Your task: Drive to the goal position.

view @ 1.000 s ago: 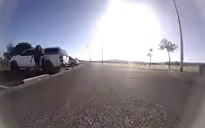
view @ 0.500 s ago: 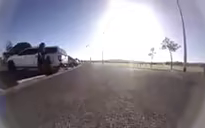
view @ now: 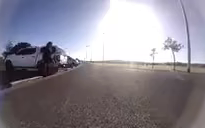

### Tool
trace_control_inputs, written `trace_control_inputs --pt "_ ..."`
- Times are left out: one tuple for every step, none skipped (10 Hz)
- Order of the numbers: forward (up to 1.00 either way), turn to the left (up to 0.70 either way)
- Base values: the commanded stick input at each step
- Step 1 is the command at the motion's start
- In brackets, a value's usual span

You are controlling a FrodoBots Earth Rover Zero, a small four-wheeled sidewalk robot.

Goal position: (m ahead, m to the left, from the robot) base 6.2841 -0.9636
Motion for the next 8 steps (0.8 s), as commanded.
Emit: trace_control_inputs --pt "0.7 0.0" --pt "0.7 0.0" --pt "0.7 0.0" --pt "0.7 0.0" --pt "0.7 0.0" --pt "0.7 0.0" --pt "0.7 0.0" --pt "0.7 0.0"
